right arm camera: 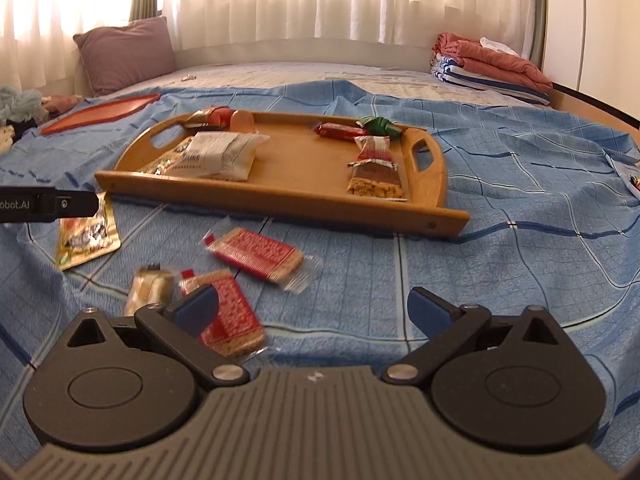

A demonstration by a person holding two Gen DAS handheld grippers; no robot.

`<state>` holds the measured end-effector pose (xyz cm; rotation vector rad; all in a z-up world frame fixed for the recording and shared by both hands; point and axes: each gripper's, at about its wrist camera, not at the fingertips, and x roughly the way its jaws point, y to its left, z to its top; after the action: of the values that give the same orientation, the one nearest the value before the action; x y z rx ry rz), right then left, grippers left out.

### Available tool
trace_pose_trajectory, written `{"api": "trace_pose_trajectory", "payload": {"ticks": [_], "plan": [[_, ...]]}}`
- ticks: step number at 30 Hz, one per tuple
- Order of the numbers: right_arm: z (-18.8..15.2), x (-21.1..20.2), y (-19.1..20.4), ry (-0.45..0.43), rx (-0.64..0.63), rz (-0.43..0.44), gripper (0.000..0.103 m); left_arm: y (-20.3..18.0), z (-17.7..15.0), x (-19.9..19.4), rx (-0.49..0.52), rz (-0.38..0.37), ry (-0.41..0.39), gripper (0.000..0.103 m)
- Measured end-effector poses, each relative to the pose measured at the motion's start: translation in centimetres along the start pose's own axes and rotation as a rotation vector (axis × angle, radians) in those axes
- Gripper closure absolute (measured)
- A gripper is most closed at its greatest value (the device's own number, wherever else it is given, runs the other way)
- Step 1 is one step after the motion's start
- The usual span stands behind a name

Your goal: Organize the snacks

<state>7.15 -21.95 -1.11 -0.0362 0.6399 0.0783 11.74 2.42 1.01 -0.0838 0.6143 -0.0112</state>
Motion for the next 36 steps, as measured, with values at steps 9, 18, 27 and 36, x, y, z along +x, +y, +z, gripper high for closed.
{"api": "trace_pose_trajectory", "payload": {"ticks": [9, 18, 27, 36], "plan": [[-0.7, 0.0, 0.6, -0.023, -0.016, 0.020, 0.000, -0.6, -0.3, 1.8, -0.097, 0.111, 0.079, 0.002], [-1.0, 0.7, 1.3, 0.014, -0.071, 0.056, 0.000, -1.6, 0.8, 4.4, -0.119, 0.193, 0.101, 0.001], [-1.2, 0.8, 1.0, 0.010, -0.056, 0.068, 0.000, -2.5, 0.8, 5.9, -0.078, 0.218, 0.105, 0.001], [-1.3, 0.7, 1.1, 0.001, -0.058, 0.068, 0.000, -2.4, 0.6, 5.2, -0.042, 0.153, 0.085, 0.022]]}}
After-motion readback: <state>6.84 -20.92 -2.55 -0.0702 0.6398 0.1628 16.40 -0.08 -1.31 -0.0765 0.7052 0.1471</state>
